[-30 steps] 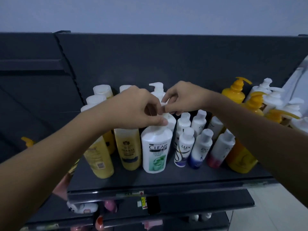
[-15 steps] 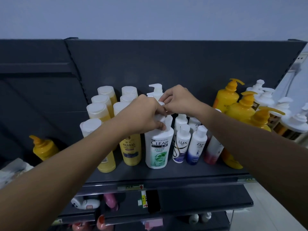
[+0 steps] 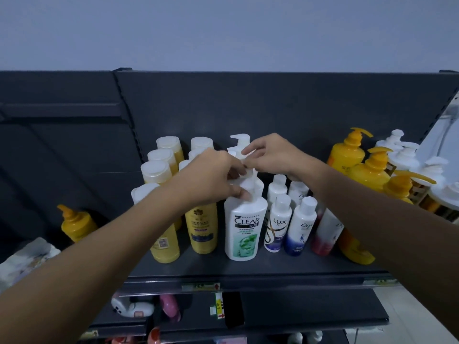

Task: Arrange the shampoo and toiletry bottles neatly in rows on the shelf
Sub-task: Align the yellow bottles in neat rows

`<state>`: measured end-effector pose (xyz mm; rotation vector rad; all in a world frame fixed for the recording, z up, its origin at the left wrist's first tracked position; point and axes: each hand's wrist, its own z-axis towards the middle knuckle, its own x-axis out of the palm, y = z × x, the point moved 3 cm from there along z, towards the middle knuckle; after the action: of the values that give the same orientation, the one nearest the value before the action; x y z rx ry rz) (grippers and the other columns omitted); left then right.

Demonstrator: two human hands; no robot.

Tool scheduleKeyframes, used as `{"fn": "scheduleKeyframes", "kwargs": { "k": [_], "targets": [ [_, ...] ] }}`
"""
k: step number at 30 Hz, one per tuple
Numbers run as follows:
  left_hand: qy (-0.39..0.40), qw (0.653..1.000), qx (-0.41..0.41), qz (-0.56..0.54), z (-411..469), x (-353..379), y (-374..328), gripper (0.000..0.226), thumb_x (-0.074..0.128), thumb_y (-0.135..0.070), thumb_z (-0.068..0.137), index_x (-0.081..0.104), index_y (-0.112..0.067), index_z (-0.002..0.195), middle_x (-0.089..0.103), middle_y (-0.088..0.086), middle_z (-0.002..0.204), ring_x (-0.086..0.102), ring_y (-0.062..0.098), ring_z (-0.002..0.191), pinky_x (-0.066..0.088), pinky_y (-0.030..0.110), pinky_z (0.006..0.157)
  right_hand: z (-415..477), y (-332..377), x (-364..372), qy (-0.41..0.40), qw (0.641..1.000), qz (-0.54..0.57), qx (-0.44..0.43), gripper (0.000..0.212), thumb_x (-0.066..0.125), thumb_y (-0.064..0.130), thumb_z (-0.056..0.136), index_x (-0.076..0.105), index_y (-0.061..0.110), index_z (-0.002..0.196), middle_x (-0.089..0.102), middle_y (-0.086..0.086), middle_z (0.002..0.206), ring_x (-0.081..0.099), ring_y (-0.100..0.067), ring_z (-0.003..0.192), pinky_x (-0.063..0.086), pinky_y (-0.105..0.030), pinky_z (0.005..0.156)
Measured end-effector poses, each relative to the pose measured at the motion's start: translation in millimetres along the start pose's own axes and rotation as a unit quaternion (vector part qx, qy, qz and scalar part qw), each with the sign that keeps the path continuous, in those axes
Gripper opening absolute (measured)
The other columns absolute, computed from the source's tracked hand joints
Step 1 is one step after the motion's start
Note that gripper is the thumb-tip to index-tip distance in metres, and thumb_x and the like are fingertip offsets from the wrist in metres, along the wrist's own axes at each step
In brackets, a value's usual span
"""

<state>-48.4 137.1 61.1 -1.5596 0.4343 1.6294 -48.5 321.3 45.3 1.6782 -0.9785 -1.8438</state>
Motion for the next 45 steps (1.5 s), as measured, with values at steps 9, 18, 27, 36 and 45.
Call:
{"fn": "scheduleKeyframes", "kwargs": {
  "k": [9, 18, 27, 36, 45],
  "targets": [
    [-0.001, 0.993, -0.078, 0.087, -66, -86, 87, 0.045, 0.079, -0.052, 0.077, 0.074, -0.03, 0.116, 0.072, -0.016, 0.103, 0.066, -0.001, 0.093, 0.052, 0.021, 0.083, -21, 84, 21, 0.047, 0.98, -0.102, -0.165, 0.037, 0.08, 0.048, 0.081, 0.077, 0.029, 0.113, 0.076, 0.015, 0.098, 0.071, 0.005, 0.093, 0.058, -0.026, 0.092],
    [0.07, 0.988, -0.084, 0.112, -83, -42, 124, 0.06, 0.081, -0.054, 0.074, 0.061, -0.042, 0.13, 0.063, -0.013, 0.111, 0.059, 0.012, 0.099, 0.054, 0.035, 0.085, -23, 84, 80, 0.098, 0.938, -0.275, -0.186, 0.06, 0.089, 0.049, 0.068, 0.072, 0.025, 0.12, 0.071, 0.006, 0.11, 0.062, -0.011, 0.101, 0.057, -0.034, 0.088],
    [0.027, 0.99, -0.085, 0.112, -74, -35, 140, 0.056, 0.078, -0.05, 0.079, 0.064, -0.041, 0.133, 0.067, -0.007, 0.122, 0.06, 0.017, 0.112, 0.052, 0.032, 0.081, -28, 77, 81, 0.076, 0.957, -0.227, -0.166, 0.05, 0.09, 0.047, 0.064, 0.08, 0.028, 0.109, 0.076, 0.012, 0.094, 0.065, -0.006, 0.095, 0.059, -0.034, 0.083],
    [0.043, 0.987, -0.101, 0.116, -74, -35, 135, 0.054, 0.066, -0.064, 0.083, 0.061, -0.04, 0.131, 0.061, -0.005, 0.117, 0.059, 0.02, 0.107, 0.052, 0.037, 0.083, -26, 80, 84, 0.102, 0.951, -0.238, -0.17, 0.055, 0.09, 0.044, 0.068, 0.073, 0.024, 0.116, 0.072, 0.01, 0.1, 0.067, -0.003, 0.093, 0.06, -0.033, 0.086],
    [0.012, 0.955, -0.188, 0.229, -70, -34, 112, 0.062, 0.049, -0.073, 0.086, 0.063, -0.017, 0.11, 0.055, 0.003, 0.093, 0.058, 0.023, 0.082, 0.048, 0.034, 0.062, -23, 79, 83, 0.114, 0.952, -0.231, -0.165, 0.053, 0.09, 0.044, 0.068, 0.071, 0.026, 0.113, 0.072, 0.011, 0.1, 0.066, -0.002, 0.094, 0.06, -0.034, 0.086]
  ]
}}
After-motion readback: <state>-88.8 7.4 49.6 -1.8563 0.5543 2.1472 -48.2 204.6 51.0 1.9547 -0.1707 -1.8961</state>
